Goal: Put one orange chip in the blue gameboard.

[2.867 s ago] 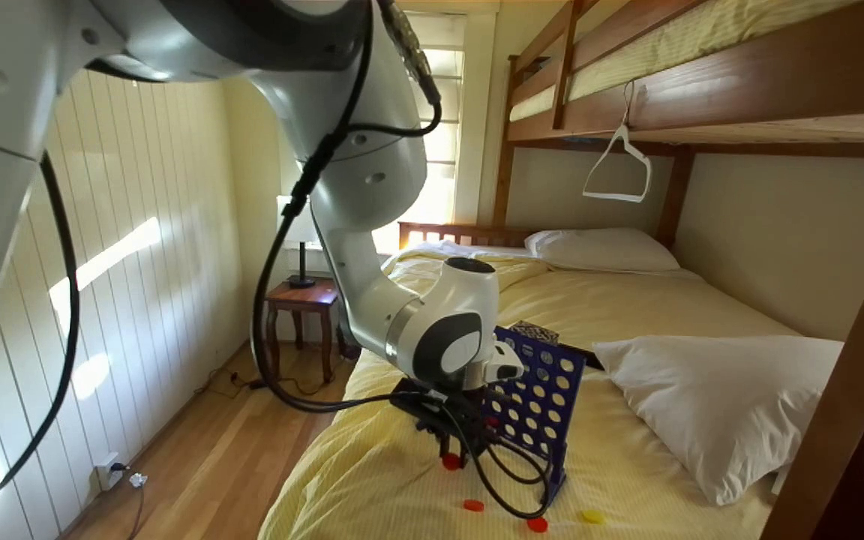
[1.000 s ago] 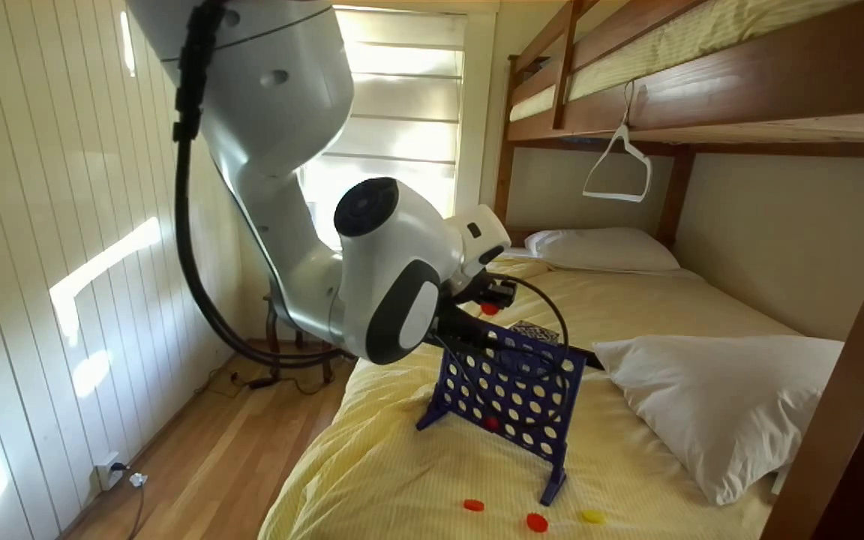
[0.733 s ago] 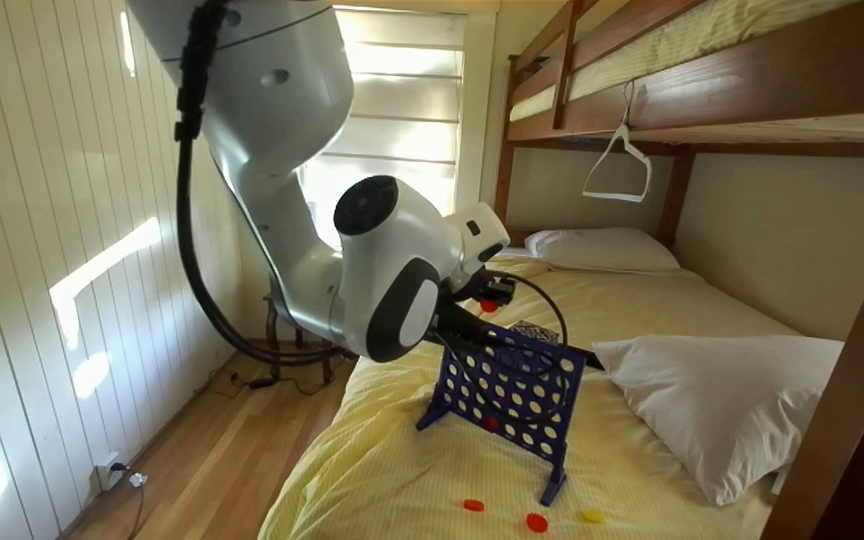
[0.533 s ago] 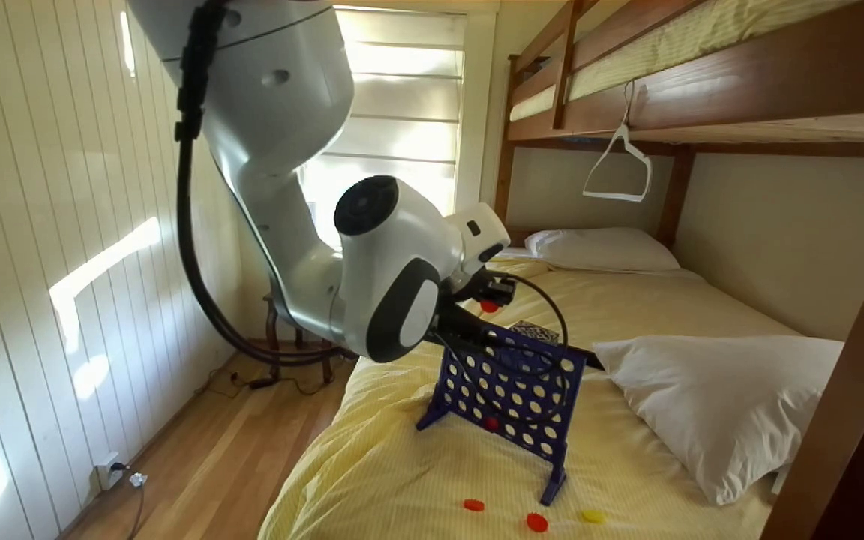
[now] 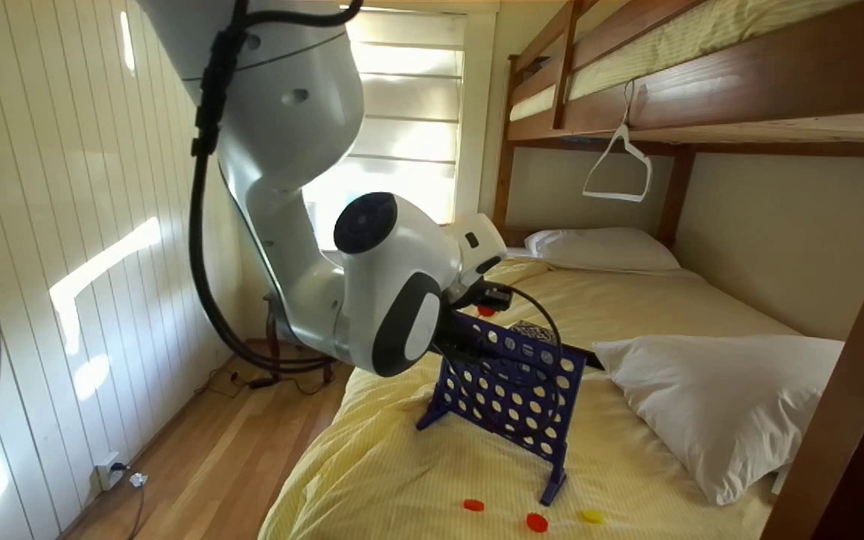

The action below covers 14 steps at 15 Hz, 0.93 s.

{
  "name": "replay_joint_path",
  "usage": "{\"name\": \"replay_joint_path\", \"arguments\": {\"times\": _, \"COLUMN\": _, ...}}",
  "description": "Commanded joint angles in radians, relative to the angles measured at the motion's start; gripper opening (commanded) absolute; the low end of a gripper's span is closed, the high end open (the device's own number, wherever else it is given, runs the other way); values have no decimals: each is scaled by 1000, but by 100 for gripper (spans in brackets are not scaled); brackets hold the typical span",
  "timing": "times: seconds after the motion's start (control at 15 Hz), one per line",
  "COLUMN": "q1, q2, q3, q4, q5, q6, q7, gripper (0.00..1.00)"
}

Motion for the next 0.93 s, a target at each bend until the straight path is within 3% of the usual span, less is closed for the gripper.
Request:
{"name": "replay_joint_path", "arguments": {"times": 0.0, "q1": -32, "q2": 56, "q3": 0, "q4": 29, "q5": -69, "q6": 79, "q7": 70, "gripper": 10}}
{"name": "replay_joint_path", "arguments": {"times": 0.33, "q1": -63, "q2": 106, "q3": 3, "q4": 62, "q5": -102, "q6": 120, "q7": 115, "gripper": 10}}
{"name": "replay_joint_path", "arguments": {"times": 0.4, "q1": -92, "q2": 113, "q3": 33, "q4": 70, "q5": -94, "q6": 125, "q7": 108, "gripper": 10}}
{"name": "replay_joint_path", "arguments": {"times": 0.87, "q1": -124, "q2": 165, "q3": 69, "q4": 125, "q5": -97, "q6": 139, "q7": 103, "gripper": 10}}
